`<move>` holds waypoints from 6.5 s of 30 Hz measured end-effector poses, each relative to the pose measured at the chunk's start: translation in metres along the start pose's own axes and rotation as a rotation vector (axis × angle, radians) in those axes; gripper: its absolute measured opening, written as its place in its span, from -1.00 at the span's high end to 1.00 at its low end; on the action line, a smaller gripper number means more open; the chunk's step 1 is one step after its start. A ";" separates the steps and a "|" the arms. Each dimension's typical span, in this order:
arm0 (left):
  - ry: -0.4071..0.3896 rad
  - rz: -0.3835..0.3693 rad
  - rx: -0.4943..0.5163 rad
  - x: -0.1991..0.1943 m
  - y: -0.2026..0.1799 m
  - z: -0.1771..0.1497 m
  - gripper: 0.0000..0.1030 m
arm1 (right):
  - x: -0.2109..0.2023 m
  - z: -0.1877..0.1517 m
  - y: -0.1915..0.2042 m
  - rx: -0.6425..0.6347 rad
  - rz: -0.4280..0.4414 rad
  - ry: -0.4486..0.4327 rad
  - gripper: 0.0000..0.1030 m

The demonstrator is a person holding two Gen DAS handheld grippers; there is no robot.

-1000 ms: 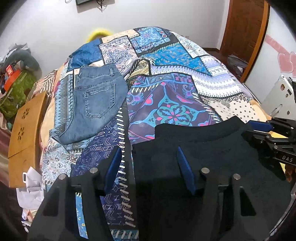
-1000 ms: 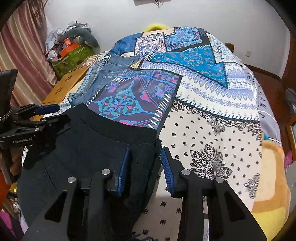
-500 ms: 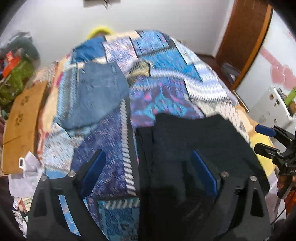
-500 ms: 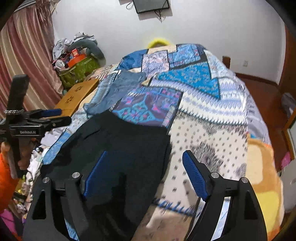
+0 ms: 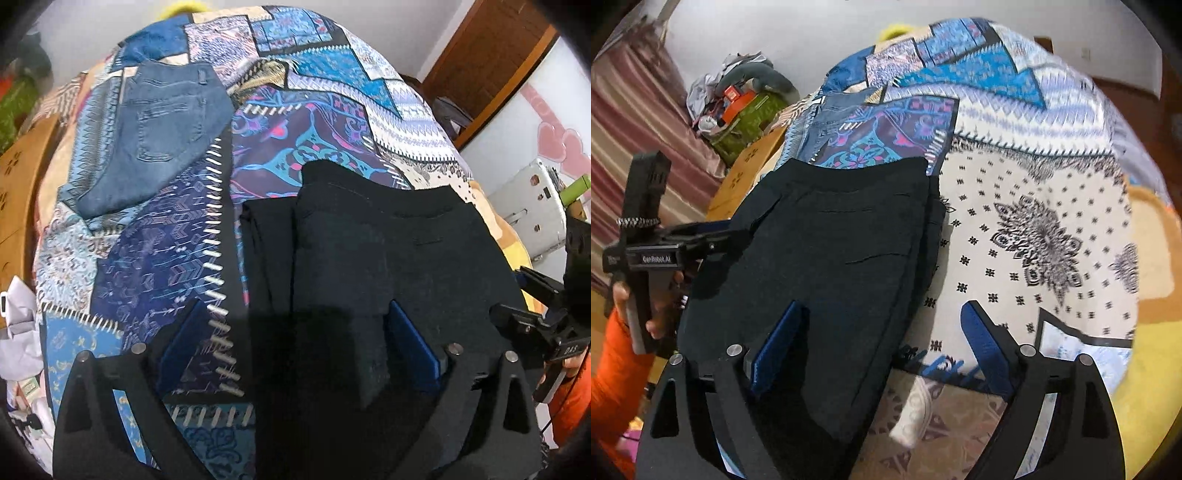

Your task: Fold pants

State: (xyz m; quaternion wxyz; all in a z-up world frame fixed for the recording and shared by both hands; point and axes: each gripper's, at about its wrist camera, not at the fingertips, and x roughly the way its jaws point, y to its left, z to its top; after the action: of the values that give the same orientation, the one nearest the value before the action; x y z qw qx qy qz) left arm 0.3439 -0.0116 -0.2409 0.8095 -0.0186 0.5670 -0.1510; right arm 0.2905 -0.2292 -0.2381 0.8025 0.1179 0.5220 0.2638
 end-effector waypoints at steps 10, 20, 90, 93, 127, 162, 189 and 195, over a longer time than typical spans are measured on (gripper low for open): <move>0.078 -0.099 -0.015 0.021 -0.002 0.016 -0.92 | 0.015 0.017 0.001 -0.020 0.058 0.043 -0.65; 0.012 -0.104 0.012 0.002 -0.009 0.019 -0.02 | 0.010 0.025 0.009 -0.048 0.062 0.041 0.27; -0.339 0.268 -0.123 -0.026 0.175 0.148 0.10 | 0.107 0.212 0.129 -0.299 -0.093 -0.227 0.50; -0.415 0.279 -0.088 -0.072 0.148 0.125 0.10 | 0.059 0.194 0.148 -0.351 -0.103 -0.312 0.50; -1.018 0.337 -0.006 -0.336 -0.027 -0.121 -0.98 | -0.185 0.010 0.251 -0.432 -0.110 -0.882 -1.00; -0.970 0.285 -0.004 -0.320 -0.021 -0.113 -1.00 | -0.181 -0.006 0.242 -0.400 -0.138 -0.857 -1.00; -0.963 0.268 0.000 -0.321 -0.018 -0.114 -1.00 | -0.184 -0.005 0.241 -0.387 -0.145 -0.848 -1.00; -0.964 0.267 0.003 -0.322 -0.019 -0.116 -1.00 | -0.184 -0.006 0.242 -0.388 -0.148 -0.848 -1.00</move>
State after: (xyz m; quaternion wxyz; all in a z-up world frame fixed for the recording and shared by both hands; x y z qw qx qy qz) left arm 0.1322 0.0721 0.0153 0.9918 -0.0124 0.1254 -0.0210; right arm 0.1544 -0.1282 0.0142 0.9687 0.0258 0.0965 0.2272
